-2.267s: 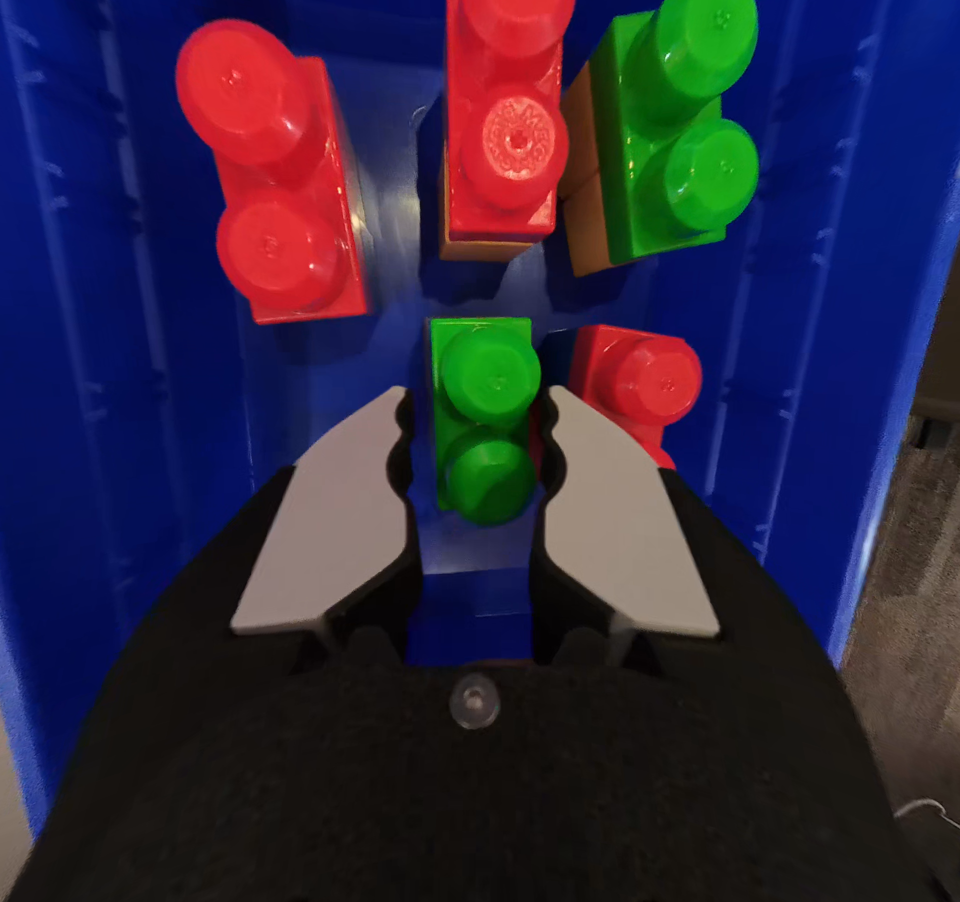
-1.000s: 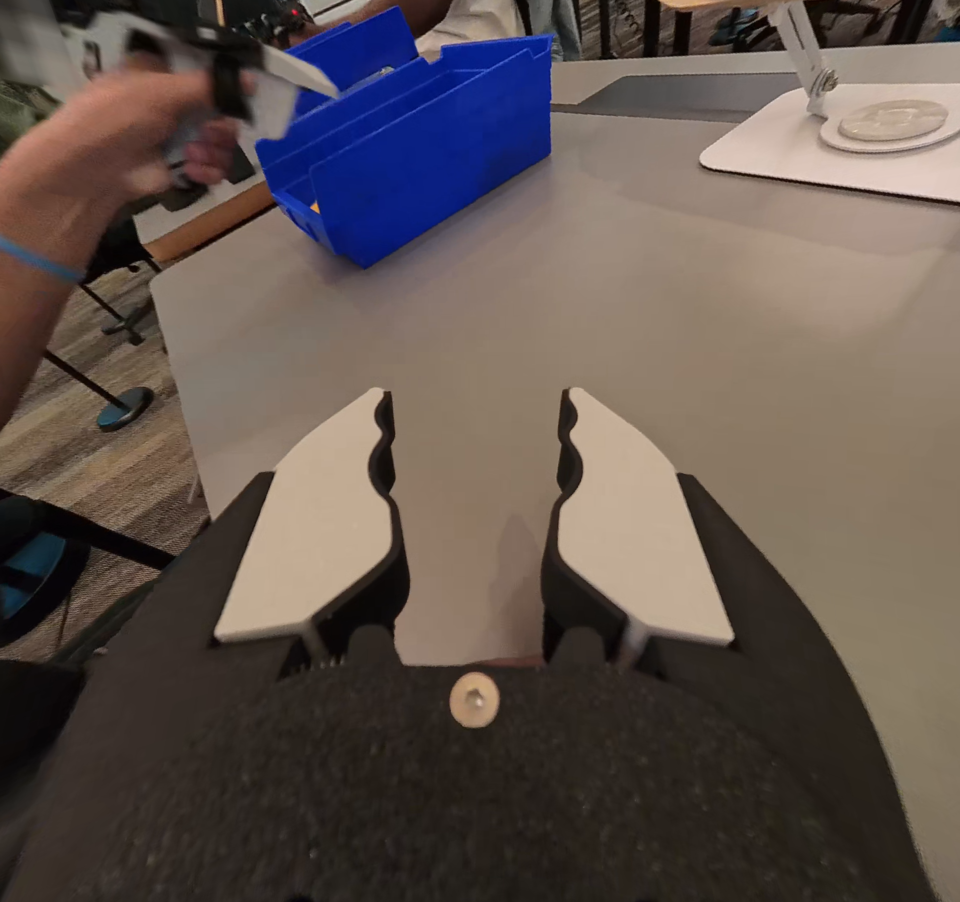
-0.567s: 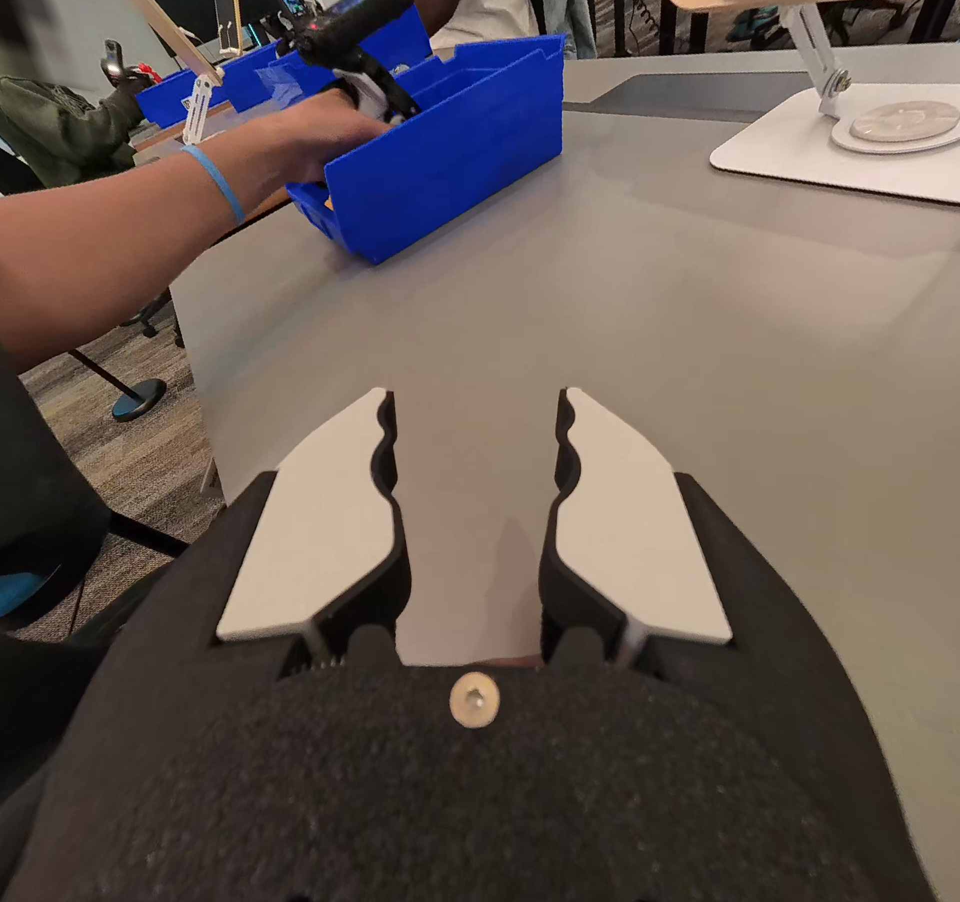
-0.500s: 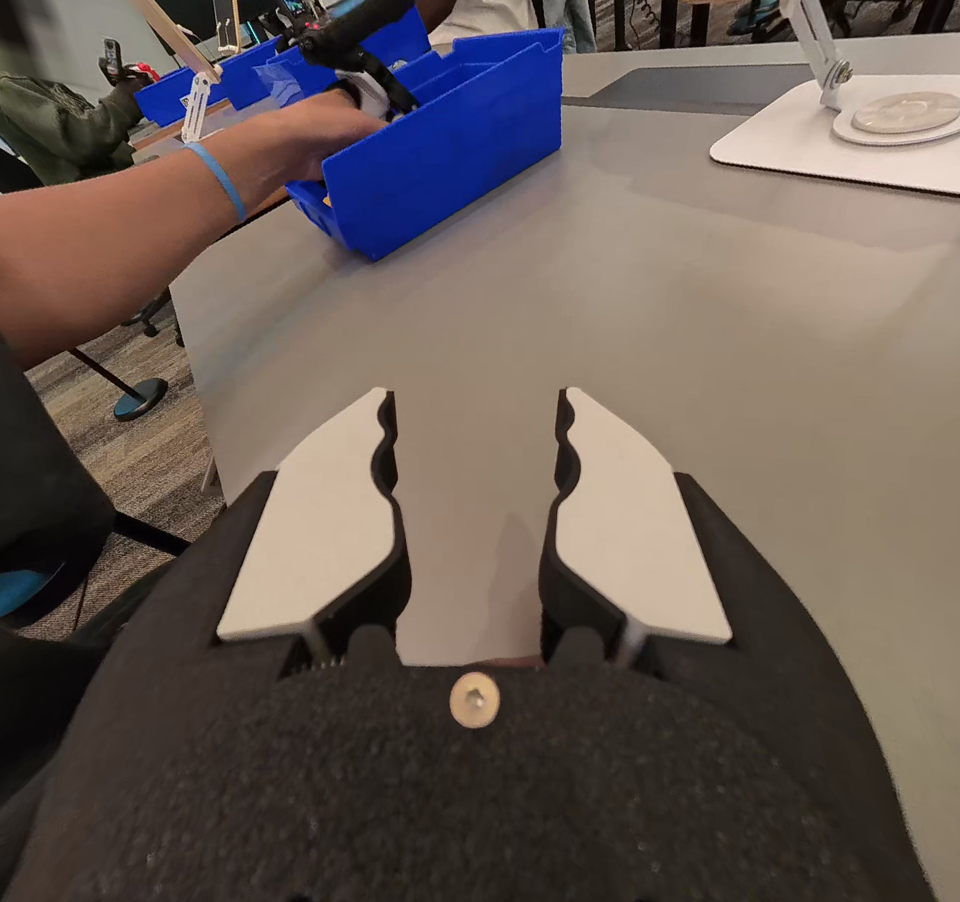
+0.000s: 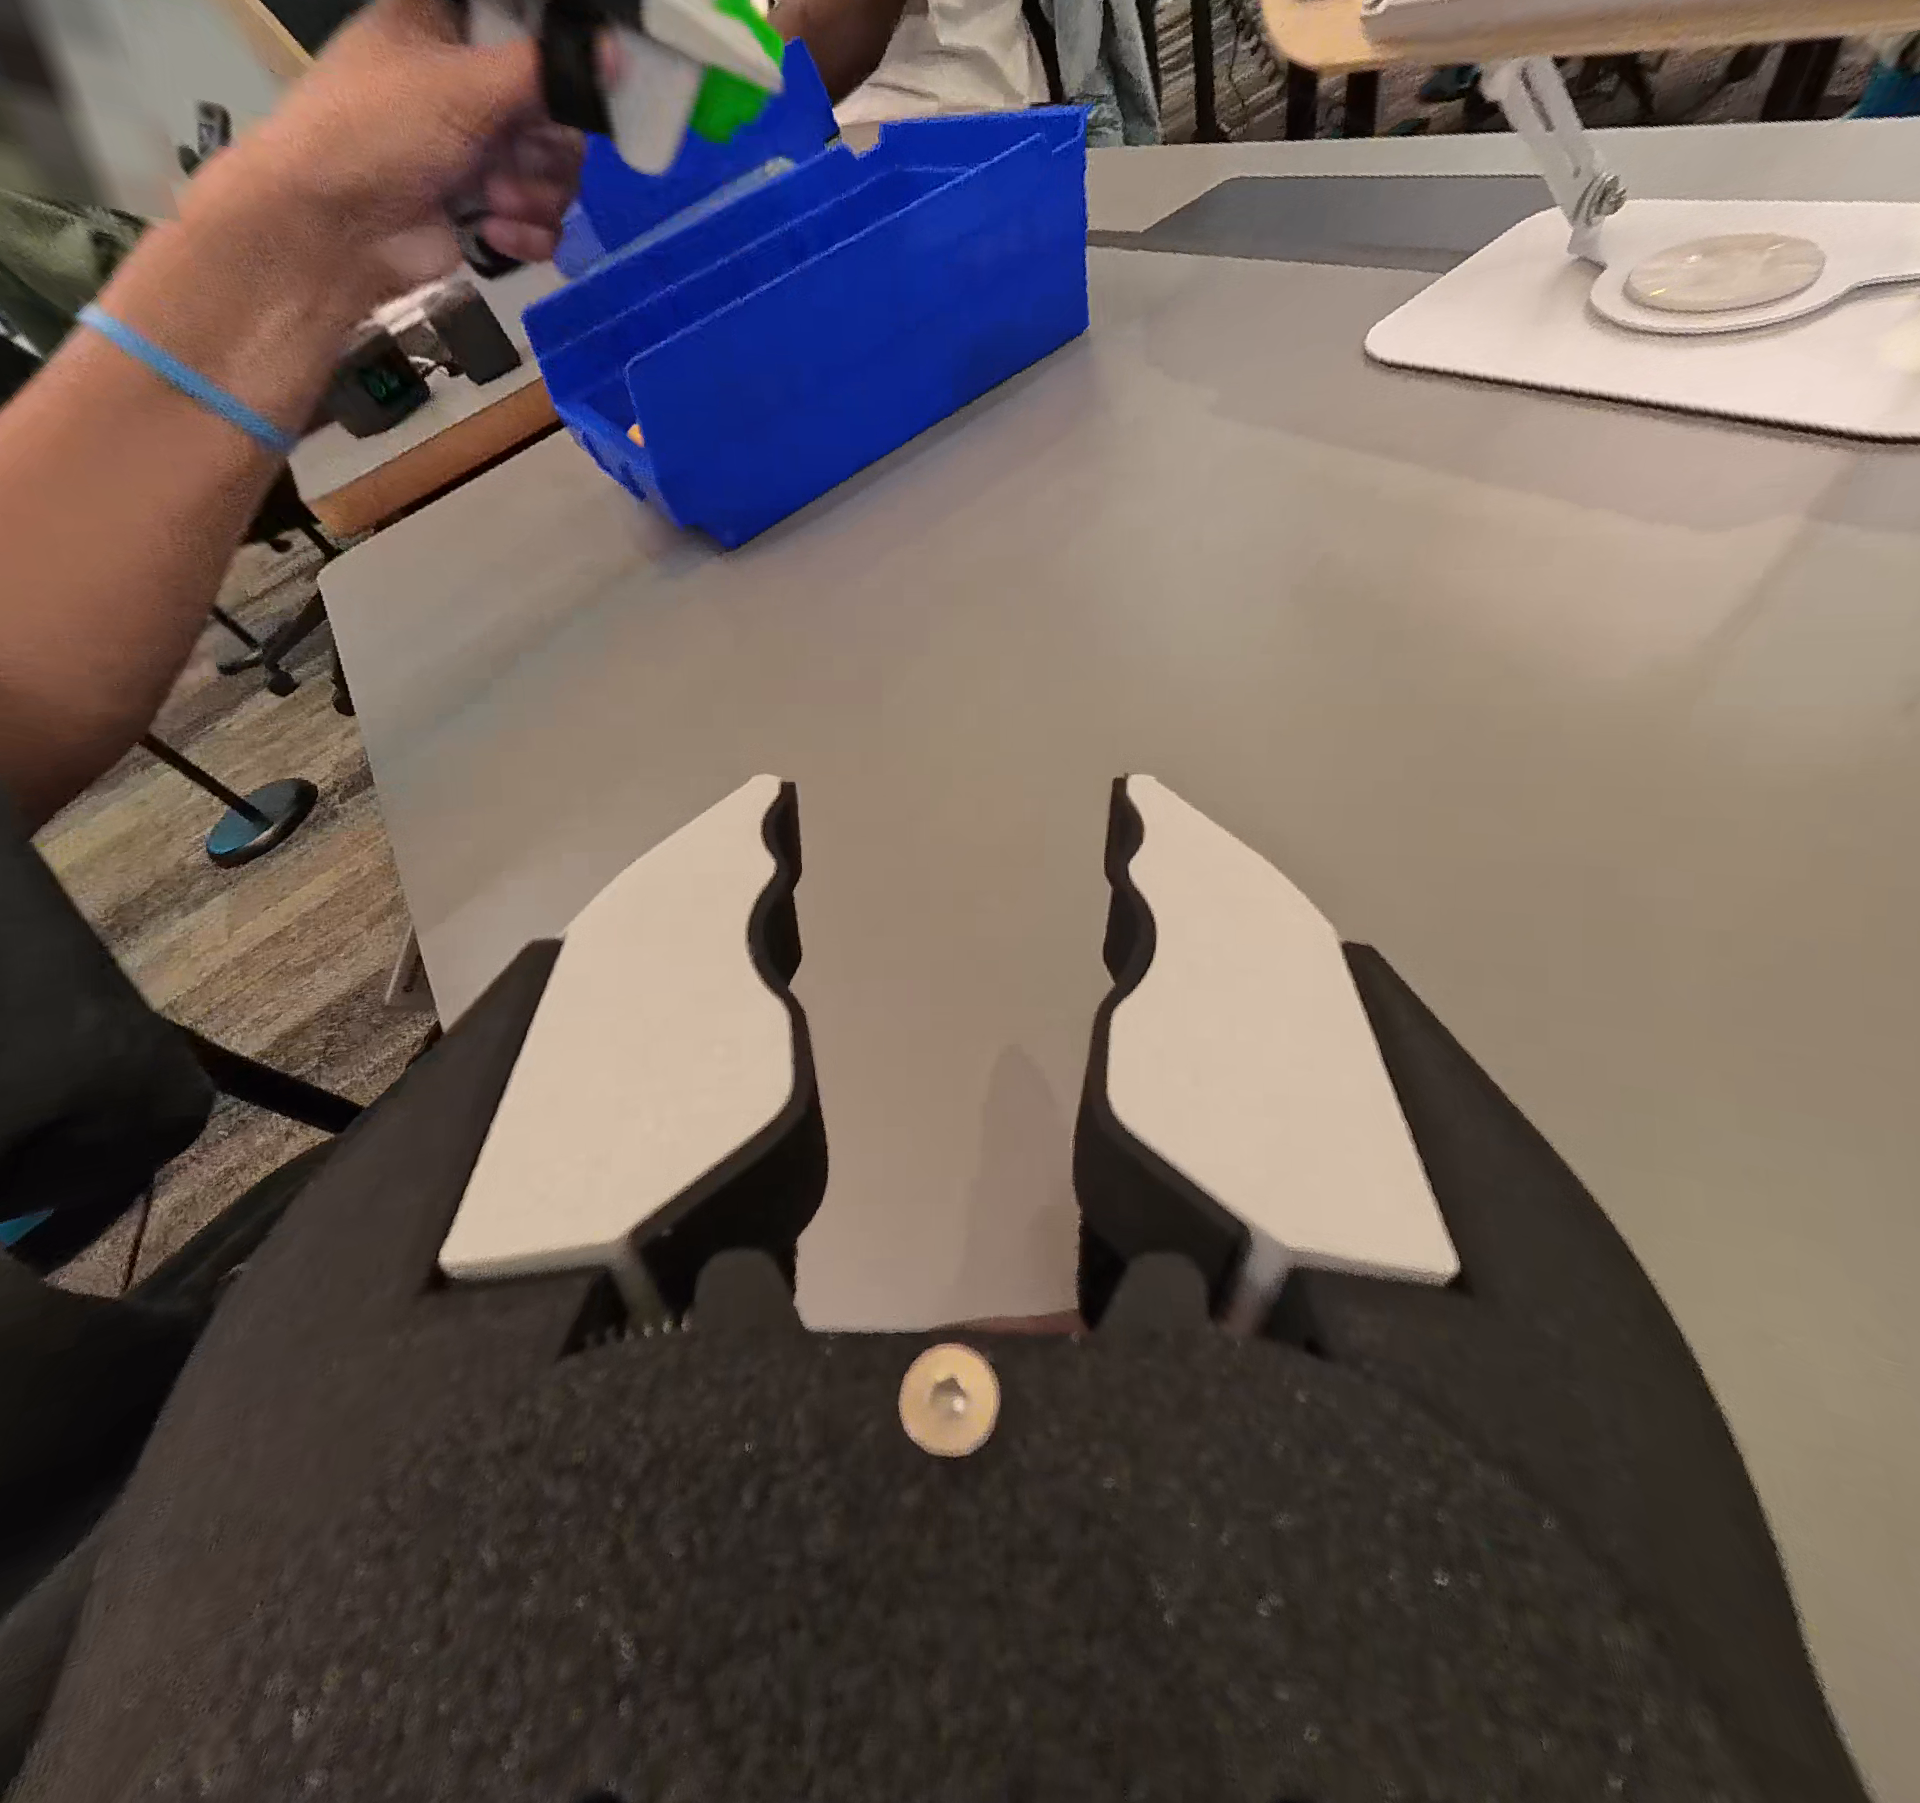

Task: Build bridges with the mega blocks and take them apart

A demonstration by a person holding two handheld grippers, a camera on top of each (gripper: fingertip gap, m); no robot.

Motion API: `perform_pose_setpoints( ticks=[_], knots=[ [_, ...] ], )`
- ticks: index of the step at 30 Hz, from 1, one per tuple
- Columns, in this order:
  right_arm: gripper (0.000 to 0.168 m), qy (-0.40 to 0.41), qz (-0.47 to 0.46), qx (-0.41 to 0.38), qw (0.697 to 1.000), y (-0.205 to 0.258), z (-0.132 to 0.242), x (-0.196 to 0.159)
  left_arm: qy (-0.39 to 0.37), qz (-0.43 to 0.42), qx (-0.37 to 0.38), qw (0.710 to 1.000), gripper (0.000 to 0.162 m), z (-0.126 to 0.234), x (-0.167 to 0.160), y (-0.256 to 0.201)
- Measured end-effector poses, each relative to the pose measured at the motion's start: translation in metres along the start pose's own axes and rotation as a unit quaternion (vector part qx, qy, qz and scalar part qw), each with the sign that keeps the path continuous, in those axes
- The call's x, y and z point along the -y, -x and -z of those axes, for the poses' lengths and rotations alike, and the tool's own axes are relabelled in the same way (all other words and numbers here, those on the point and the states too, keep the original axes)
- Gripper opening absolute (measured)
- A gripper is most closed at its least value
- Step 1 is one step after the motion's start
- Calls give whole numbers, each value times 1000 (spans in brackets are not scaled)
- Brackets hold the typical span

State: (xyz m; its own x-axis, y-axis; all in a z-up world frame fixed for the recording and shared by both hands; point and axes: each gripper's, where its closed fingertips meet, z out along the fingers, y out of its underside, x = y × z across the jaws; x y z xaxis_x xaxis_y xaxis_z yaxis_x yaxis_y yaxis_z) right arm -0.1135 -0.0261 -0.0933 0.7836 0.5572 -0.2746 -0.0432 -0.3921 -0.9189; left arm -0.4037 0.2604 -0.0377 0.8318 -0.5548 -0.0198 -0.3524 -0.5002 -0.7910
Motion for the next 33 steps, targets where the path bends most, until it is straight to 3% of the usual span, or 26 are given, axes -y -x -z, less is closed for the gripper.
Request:
perform_pose_setpoints(
  ticks=[3,5,11,16,23,26,29,33],
  knots=[
    [56,-11,-10,-3,1000,-6,4,6,-38,-80,-107,990,77,24,33,-101],
    [57,-13,-11,-4,1000,-8,4,7,-31,-125,-159,979,77,14,37,-167],
    [57,1,-5,-4,1000,-8,-2,0,62,-192,-229,952,77,-101,-13,-302],
    [57,7,-11,5,1000,-4,0,-6,118,-189,-240,945,77,-151,-42,-323],
    [57,13,-14,16,1000,-1,0,-8,137,-218,-223,940,78,-162,-58,-321],
    [57,19,-12,19,1000,1,-1,-9,133,-209,-227,942,85,-163,-61,-322],
    [57,23,-5,21,999,3,-1,-10,114,-186,-235,947,92,-148,-57,-318],
    [57,30,-1,25,999,5,-2,-12,51,-148,-259,953,99,-72,-55,-298]
  ],
)
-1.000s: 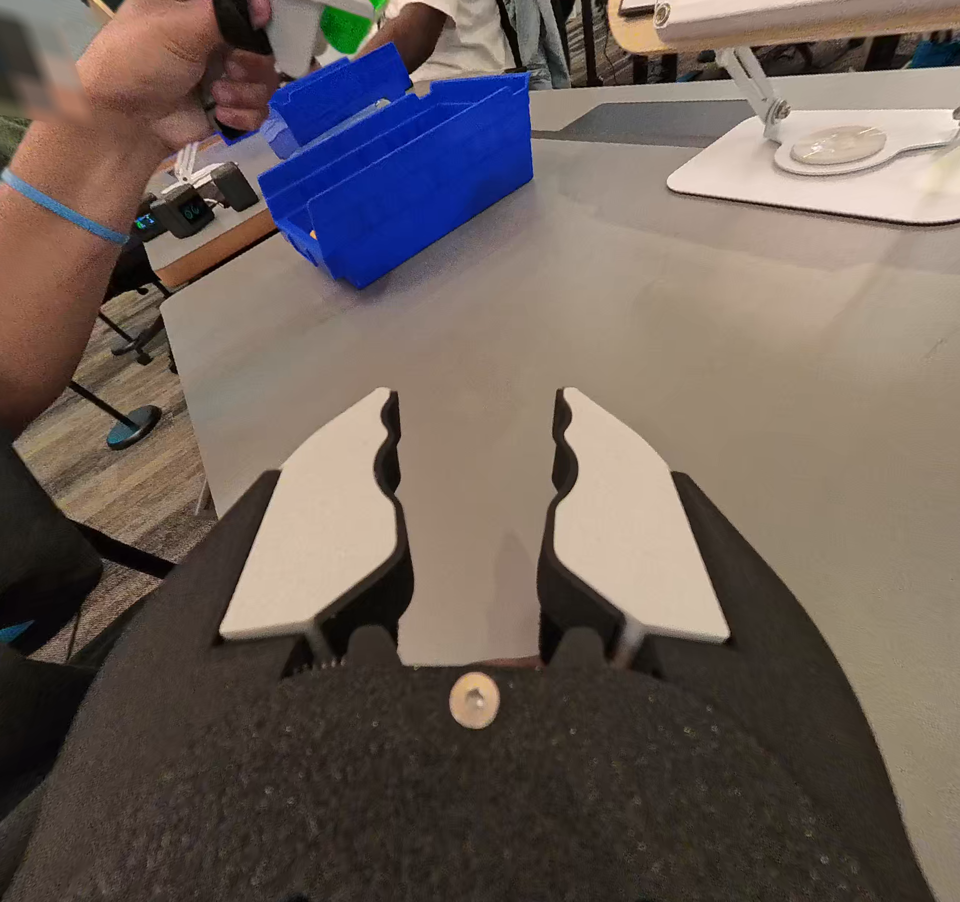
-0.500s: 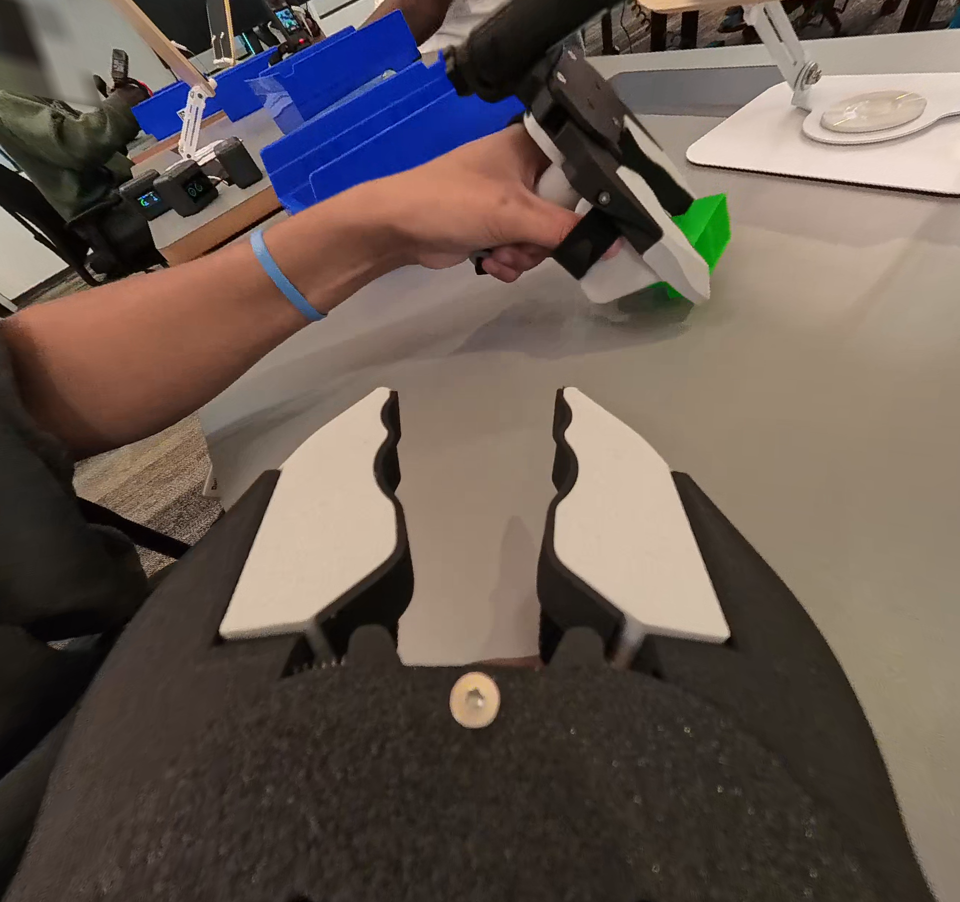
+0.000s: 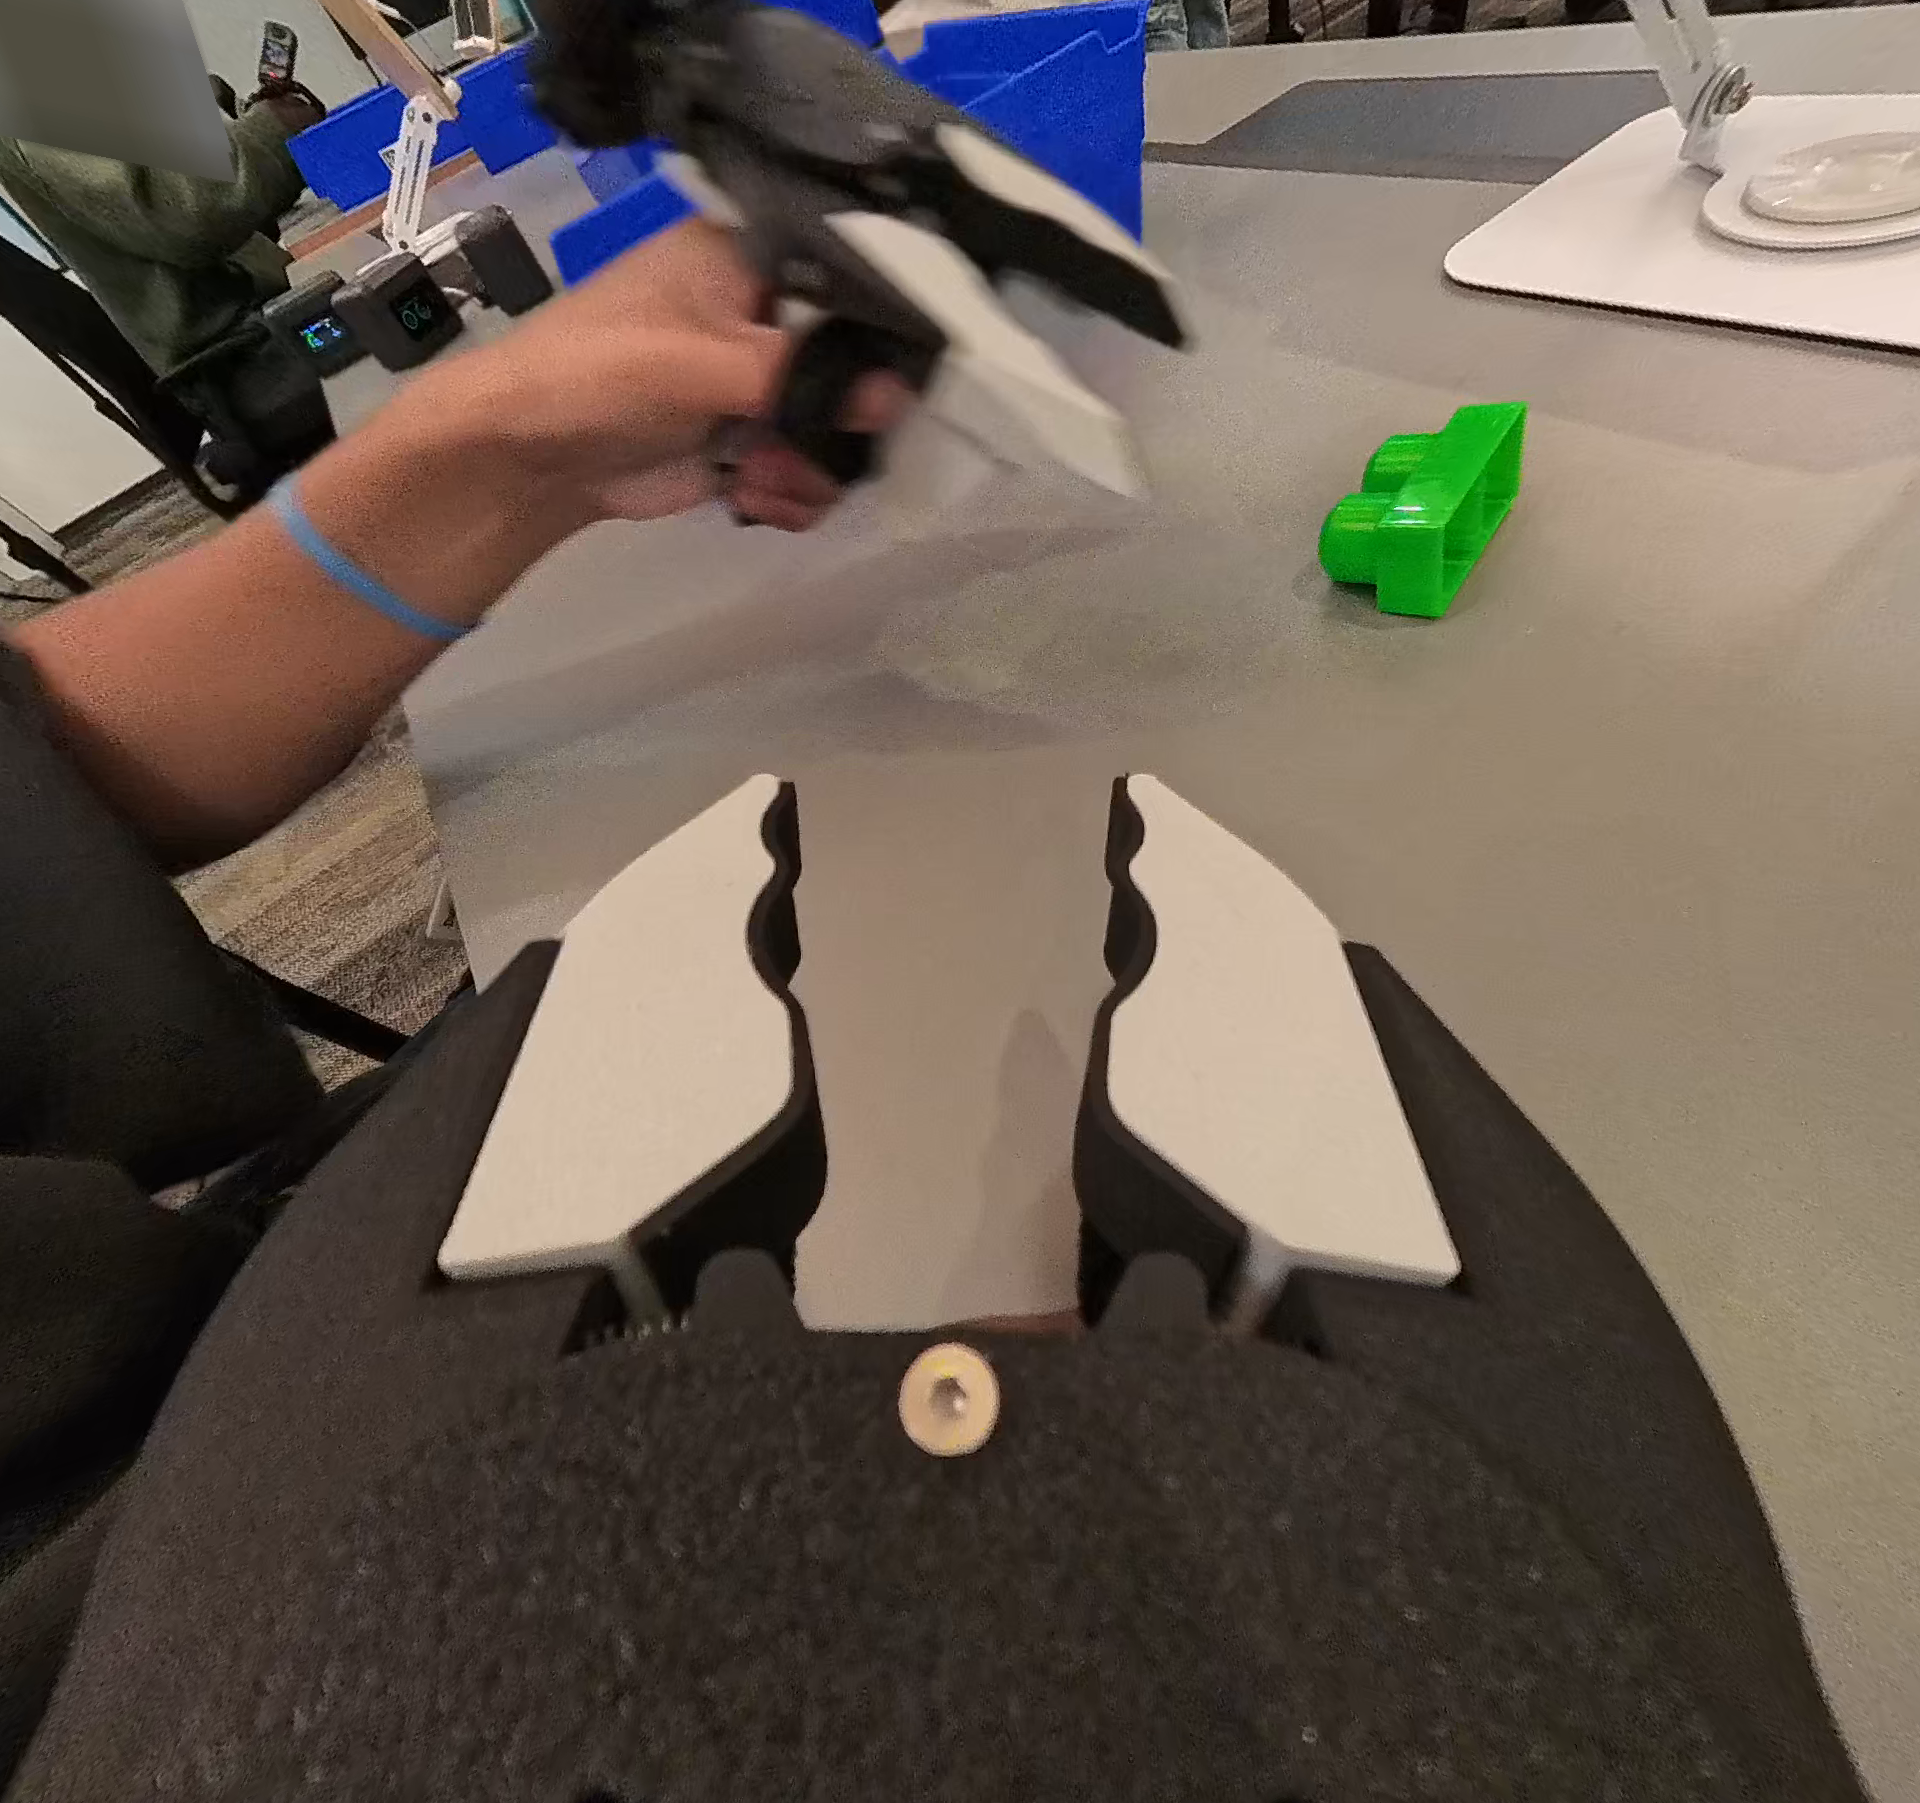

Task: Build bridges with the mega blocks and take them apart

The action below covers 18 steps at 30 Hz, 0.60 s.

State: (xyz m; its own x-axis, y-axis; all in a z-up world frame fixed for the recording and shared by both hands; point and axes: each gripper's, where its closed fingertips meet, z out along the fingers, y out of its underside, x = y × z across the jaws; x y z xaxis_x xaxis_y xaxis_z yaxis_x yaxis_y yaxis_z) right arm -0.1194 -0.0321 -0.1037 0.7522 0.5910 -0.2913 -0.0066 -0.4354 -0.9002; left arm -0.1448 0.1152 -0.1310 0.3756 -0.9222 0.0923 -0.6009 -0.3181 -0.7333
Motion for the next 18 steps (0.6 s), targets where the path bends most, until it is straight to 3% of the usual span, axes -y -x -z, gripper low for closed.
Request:
perform_pose_setpoints(
  ticks=[5,9,13,18],
  knots=[
    [57,15,-7,7,1000,0,-6,-7,-121,89,47,988,105,128,-59,5],
    [57,29,-7,7,1000,0,-15,-12,-225,185,141,946,101,212,-120,42],
    [57,37,-4,7,999,0,-27,-10,-257,224,180,923,100,246,-146,68],
    [57,56,0,13,998,3,-41,-18,-207,211,201,934,94,248,-116,126]
  ],
)
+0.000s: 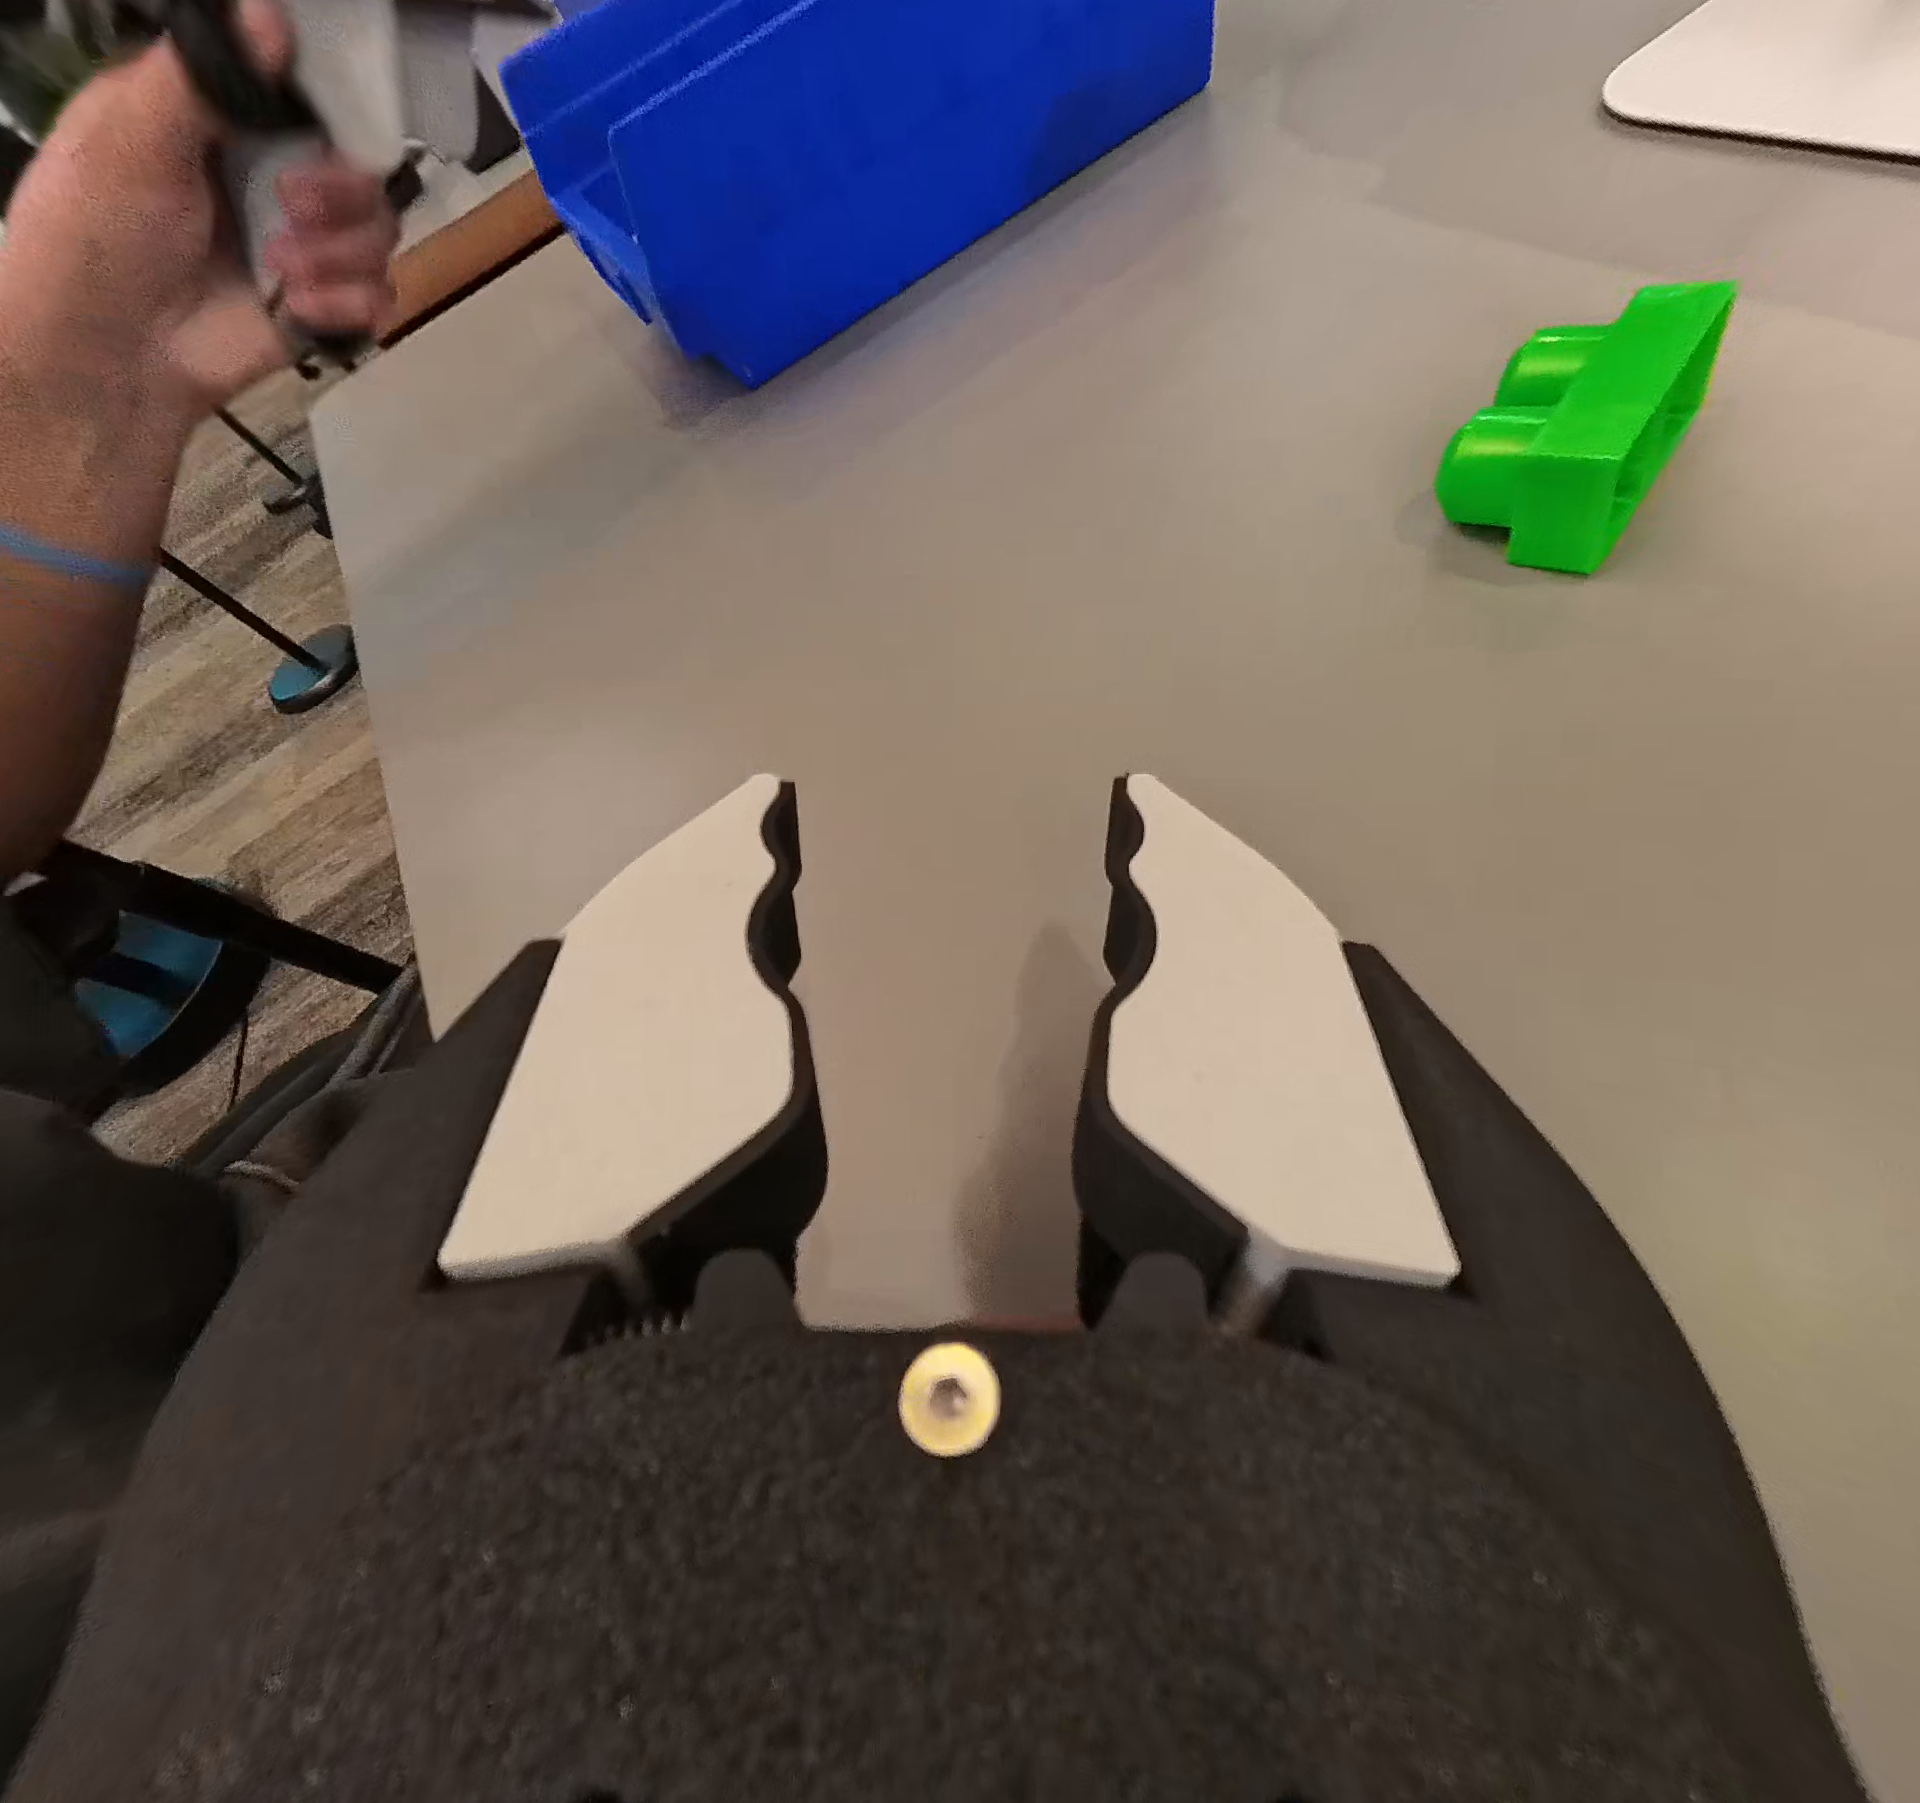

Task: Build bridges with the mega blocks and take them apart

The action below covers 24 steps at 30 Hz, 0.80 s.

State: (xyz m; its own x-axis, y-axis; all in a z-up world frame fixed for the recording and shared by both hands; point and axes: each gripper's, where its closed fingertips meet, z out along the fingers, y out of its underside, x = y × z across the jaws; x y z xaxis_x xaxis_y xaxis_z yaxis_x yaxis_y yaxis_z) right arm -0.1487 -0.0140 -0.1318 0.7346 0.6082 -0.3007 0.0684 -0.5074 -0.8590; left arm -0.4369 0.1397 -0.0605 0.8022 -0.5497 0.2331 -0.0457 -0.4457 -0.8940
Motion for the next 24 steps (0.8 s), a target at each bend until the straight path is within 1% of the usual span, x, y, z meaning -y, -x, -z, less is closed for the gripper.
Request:
perform_pose_setpoints(
  ticks=[2,3,4,5,6,8,9,10,11,13,15,17,18,22,24],
  knots=[
    [57,6,4,-1,1000,0,-4,-2,43,-39,39,998,96,-28,17,27],
    [57,7,5,0,1000,0,-5,-2,61,-56,61,995,93,-43,26,42],
    [57,8,4,1,1000,1,-6,-2,81,-63,76,992,91,-59,32,56],
    [57,8,4,2,1000,1,-6,-2,104,-61,86,989,93,-76,35,68],
    [57,9,4,2,1000,1,-6,-2,132,-53,89,986,94,-94,35,77],
    [57,12,5,0,1000,-1,-7,-4,183,-42,106,976,92,-128,32,95],
    [57,12,4,0,1000,-2,-7,-4,198,-36,123,972,87,-144,31,106],
    [57,13,2,0,1000,-4,-6,-4,209,-28,139,967,85,-159,28,116],
    [57,13,0,0,1000,-5,-6,-4,226,-16,146,963,88,-171,24,123],
    [56,12,-4,0,1000,-7,-4,-4,251,23,130,959,90,-192,13,126],
    [56,8,-5,-2,1000,-9,-2,-3,258,54,114,958,90,-207,7,125],
    [56,5,-6,-2,1000,-10,1,0,267,59,117,955,88,-213,2,125],
    [56,3,-6,0,1000,-10,2,1,266,57,126,954,82,-213,3,128],
    [56,1,-4,4,1000,-9,3,2,281,34,149,947,74,-208,0,134],
    [56,2,-5,6,1000,-8,3,2,304,14,155,940,70,-208,-7,133]
  ],
)
